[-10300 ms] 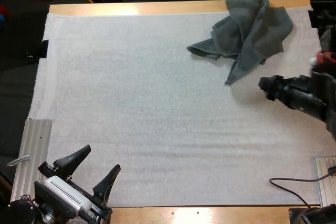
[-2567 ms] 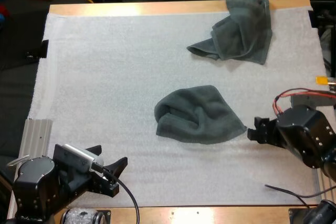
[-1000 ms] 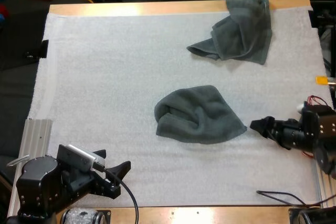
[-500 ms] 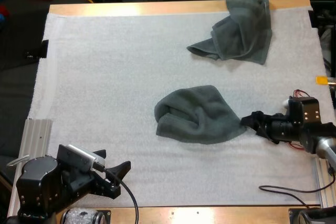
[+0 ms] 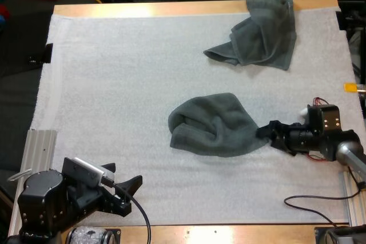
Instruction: Pick towel from pile, fold and stack
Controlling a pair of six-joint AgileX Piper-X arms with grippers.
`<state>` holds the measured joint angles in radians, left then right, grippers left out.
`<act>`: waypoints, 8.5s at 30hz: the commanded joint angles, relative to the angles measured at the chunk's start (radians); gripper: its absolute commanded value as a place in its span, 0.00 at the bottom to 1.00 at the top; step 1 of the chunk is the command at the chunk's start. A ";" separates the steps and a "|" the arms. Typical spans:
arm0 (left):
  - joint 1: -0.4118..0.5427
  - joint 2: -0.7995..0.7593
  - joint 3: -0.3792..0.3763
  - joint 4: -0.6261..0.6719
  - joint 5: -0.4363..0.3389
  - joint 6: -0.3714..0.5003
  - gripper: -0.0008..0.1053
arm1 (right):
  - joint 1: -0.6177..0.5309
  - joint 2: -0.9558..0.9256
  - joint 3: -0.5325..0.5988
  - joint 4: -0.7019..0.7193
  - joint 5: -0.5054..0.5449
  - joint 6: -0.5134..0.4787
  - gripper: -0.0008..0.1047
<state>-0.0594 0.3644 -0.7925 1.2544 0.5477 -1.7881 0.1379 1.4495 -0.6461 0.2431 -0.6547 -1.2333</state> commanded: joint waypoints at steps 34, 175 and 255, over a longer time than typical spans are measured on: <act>-0.004 0.001 -0.001 -0.001 0.010 -0.010 0.66 | 0.033 0.080 0.001 -0.028 -0.065 0.079 0.53; -0.272 0.547 -0.396 0.048 0.038 0.069 0.01 | 0.626 -0.458 -0.623 0.846 0.804 -0.271 0.02; -0.179 0.986 -0.172 -0.326 -0.094 0.095 0.01 | 0.482 0.039 -0.488 0.387 0.642 0.094 0.02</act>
<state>-0.2426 1.3473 -0.9639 0.9413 0.4408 -1.6980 0.6266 1.4853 -1.1327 0.6430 -0.0039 -1.1514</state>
